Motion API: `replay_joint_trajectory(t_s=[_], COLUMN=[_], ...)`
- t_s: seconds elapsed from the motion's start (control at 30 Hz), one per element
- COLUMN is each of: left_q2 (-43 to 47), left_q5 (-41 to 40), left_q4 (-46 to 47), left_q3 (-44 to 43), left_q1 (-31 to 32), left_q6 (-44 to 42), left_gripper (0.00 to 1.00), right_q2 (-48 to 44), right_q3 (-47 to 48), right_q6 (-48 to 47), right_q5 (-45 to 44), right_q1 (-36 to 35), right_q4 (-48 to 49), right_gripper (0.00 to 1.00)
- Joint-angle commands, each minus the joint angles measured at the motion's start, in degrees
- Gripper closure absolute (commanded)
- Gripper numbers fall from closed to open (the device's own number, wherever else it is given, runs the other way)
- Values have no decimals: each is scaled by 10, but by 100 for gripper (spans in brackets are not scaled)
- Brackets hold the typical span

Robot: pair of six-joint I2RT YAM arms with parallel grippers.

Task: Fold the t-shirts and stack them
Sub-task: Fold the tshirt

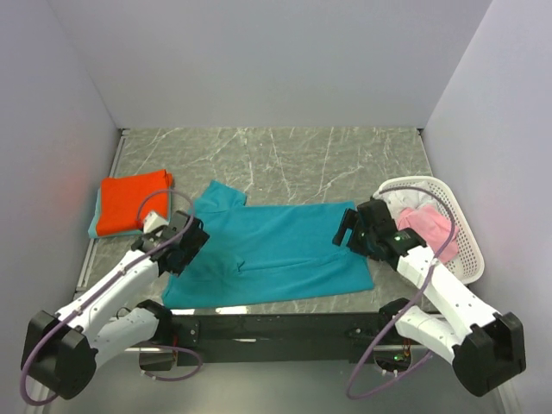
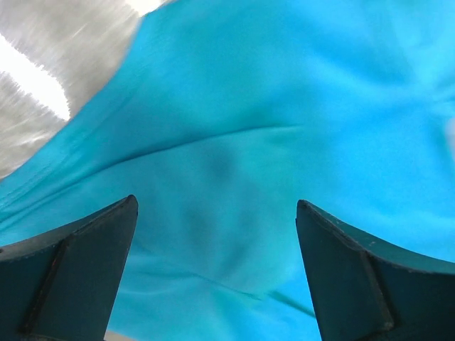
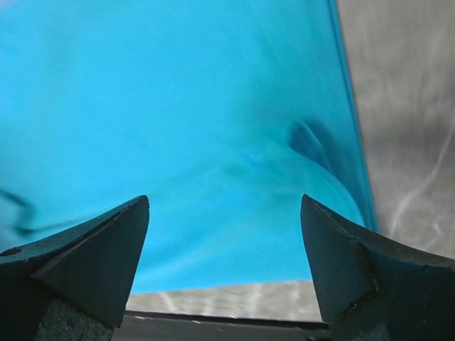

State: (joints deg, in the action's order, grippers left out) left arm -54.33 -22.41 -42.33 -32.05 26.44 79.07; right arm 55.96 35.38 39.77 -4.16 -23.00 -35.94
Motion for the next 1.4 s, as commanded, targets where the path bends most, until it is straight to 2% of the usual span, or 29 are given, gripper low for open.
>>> replay_joint_trajectory(t_s=[0.0,0.13,0.3,0.47,0.6,0.87,0.9,0.97,1.17,1.37], left_q2=[-25,-101,-271,-472,-591,-770,-781,-796,-775,-794], left_q5=[-45,-73,-63,-54,-58,-74,-73,-78,-69,-69], left_q4=[8,49,68,16,-29,-103,-113,-134,-112,-117], left_q3=[-89,-178,-336,-538,-664,-851,-864,-876,-819,-830], left_q1=[-2,-14,-54,-68,-75,-84,-86,-87,-95,-95], left_q6=[-38,-100,-162,-215,-232,-243,-240,-228,-216,-219], left_gripper=[0,1,0,1,1,21,26,29,32,35], right_q2=[-23,-7,14,21,22,20,23,26,38,50], right_q3=[67,119,128,117,109,91,90,88,83,80], right_q6=[-19,-25,-36,-51,-65,-82,-83,-85,-91,-91], right_q5=[-30,-37,-30,-52,-61,-62,-64,-68,-65,-62], right_q1=[-2,-2,-2,0,3,9,9,12,16,18], right_q4=[-4,14,35,32,29,42,40,41,49,54], right_gripper=[7,6,6,5,5,5,5,5,5,5])
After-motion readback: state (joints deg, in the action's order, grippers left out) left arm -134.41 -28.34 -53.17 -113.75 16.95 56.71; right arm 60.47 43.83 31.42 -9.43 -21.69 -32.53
